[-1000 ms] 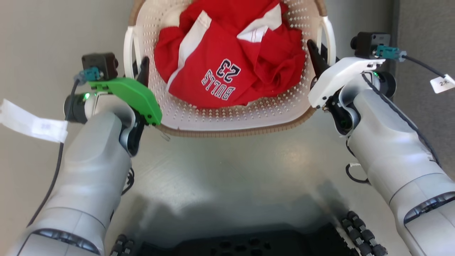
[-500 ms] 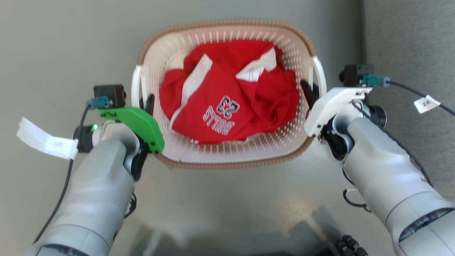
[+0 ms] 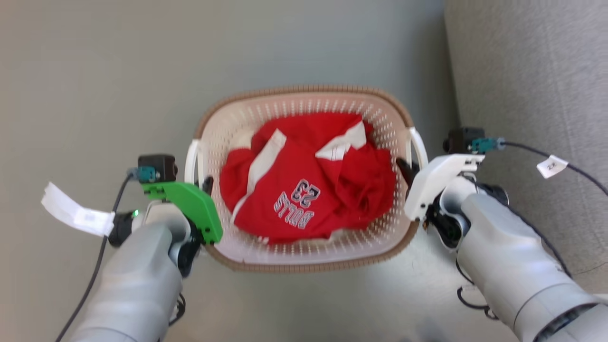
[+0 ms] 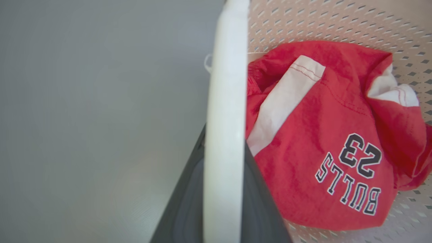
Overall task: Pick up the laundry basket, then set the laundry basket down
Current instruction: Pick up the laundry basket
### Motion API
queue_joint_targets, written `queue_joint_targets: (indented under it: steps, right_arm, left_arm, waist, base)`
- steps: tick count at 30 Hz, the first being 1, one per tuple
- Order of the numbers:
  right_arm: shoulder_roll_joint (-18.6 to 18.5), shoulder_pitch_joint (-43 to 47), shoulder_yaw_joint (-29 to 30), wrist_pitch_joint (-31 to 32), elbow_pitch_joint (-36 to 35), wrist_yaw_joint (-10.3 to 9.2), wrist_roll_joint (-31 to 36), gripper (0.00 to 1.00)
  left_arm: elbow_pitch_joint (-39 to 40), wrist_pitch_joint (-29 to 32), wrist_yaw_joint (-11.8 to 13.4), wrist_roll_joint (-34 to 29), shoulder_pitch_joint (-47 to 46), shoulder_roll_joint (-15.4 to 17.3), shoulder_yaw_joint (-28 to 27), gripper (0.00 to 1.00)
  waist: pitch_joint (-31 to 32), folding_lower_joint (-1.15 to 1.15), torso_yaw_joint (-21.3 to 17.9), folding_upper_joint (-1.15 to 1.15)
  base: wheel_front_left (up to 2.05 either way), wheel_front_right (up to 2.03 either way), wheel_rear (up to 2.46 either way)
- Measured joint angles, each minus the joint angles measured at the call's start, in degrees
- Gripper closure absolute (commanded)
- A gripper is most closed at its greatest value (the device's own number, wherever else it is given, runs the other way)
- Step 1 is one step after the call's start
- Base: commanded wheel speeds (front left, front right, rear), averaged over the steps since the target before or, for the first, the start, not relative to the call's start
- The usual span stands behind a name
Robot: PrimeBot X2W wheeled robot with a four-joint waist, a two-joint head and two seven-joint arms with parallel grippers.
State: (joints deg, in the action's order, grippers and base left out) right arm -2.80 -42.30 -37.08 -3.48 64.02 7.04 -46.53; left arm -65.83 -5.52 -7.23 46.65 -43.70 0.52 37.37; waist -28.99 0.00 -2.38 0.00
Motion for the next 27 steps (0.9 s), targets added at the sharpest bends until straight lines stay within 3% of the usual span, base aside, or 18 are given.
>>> queue_joint_targets:
  steps: [27]
  right_arm:
    - [0.1,12.4,-5.2,13.2,1.7,-0.15,-7.6,1.0]
  left_arm:
    - [-0.1,10.1,-0.1,8.2,14.4,0.0,5.5,1.0]
  waist:
    - [22.1,0.0,-0.5,0.0]
  base:
    - [0.0,0.0,0.0]
